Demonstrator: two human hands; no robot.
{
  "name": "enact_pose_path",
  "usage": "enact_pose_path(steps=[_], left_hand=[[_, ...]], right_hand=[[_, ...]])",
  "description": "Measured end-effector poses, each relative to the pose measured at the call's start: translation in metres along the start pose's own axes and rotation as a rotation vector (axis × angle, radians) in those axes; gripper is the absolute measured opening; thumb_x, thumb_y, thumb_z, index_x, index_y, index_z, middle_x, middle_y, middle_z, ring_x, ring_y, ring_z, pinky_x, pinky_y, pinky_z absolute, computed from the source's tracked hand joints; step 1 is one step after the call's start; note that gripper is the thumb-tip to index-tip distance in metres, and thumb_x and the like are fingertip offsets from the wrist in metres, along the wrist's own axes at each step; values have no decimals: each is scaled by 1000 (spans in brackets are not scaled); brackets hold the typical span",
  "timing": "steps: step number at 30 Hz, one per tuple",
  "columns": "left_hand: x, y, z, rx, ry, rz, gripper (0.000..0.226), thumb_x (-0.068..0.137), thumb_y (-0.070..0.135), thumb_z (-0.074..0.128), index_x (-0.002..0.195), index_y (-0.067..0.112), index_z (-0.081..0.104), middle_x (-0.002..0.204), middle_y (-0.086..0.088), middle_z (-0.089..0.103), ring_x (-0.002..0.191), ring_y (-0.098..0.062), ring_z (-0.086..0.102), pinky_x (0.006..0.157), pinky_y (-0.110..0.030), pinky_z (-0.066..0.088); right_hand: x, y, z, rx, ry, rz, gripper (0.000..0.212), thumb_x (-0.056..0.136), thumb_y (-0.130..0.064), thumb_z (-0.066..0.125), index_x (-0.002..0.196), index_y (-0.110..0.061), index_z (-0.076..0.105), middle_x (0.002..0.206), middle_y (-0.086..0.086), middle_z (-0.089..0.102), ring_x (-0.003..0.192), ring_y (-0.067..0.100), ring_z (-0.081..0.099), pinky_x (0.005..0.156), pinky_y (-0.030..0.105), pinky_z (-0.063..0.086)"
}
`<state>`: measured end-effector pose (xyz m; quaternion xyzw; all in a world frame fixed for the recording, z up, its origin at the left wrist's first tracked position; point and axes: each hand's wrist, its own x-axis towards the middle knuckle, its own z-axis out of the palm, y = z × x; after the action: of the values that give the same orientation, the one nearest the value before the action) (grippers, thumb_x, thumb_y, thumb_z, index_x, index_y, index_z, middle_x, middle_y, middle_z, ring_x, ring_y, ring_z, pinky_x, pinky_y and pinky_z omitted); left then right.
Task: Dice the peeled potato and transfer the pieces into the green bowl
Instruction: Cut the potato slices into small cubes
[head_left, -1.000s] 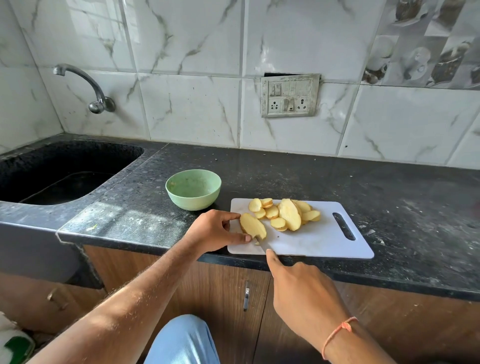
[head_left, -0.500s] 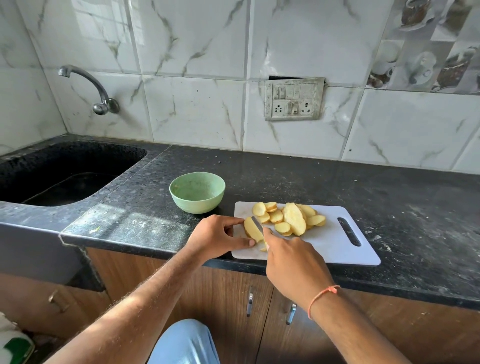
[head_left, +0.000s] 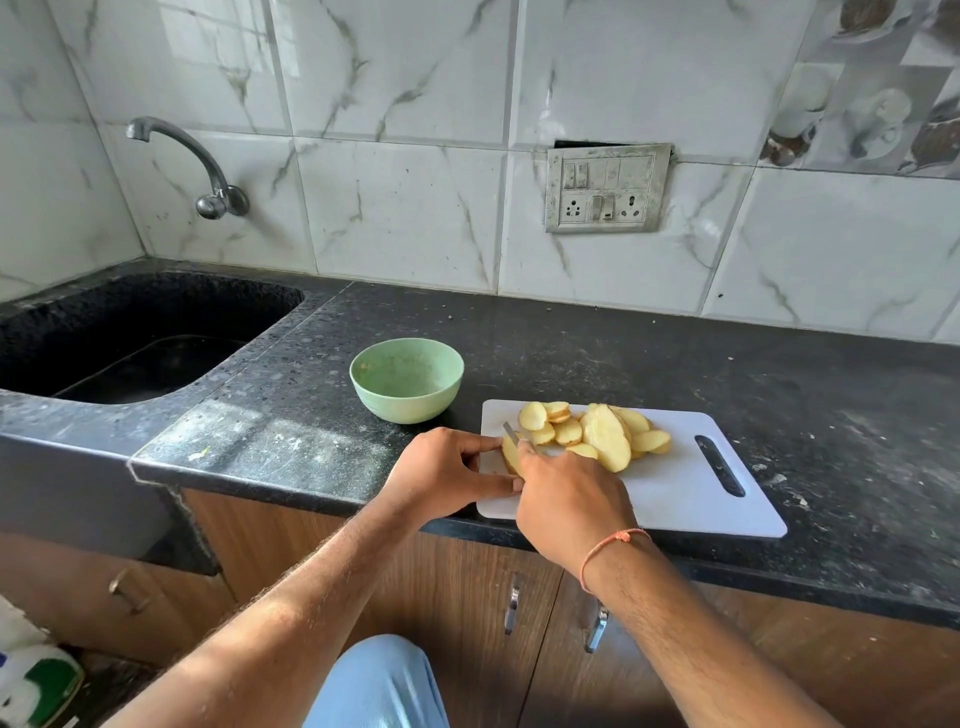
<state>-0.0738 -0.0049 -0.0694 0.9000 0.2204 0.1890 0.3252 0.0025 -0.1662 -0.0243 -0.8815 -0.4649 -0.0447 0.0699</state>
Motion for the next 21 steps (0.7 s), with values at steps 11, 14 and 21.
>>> enact_pose_path(steps=[11, 14, 21], left_hand=[[3, 5, -1, -2, -37, -34, 48, 74, 61, 88, 118, 56, 72, 57, 15, 50, 53, -3, 44, 51, -18, 33], [2, 6, -1, -2, -47, -29, 48, 74, 61, 88, 119, 55, 73, 50, 18, 44, 51, -3, 44, 49, -17, 31], [0, 8, -3, 0, -55, -26, 49, 76, 60, 87, 122, 55, 72, 52, 15, 44, 52, -4, 43, 50, -18, 30]], right_hand=[[-27, 11, -3, -24, -62, -56, 63, 100, -9, 41, 161, -22, 30, 111, 11, 69, 96, 29, 63, 67, 35, 43], [-43, 14, -7, -32, -91, -35, 66, 100, -8, 40, 162, -24, 25, 104, 9, 67, 79, 26, 51, 65, 35, 42], [-78, 18, -10, 8, -98, -40, 66, 101, -10, 40, 163, -24, 21, 72, -2, 47, 69, 19, 51, 61, 36, 46]])
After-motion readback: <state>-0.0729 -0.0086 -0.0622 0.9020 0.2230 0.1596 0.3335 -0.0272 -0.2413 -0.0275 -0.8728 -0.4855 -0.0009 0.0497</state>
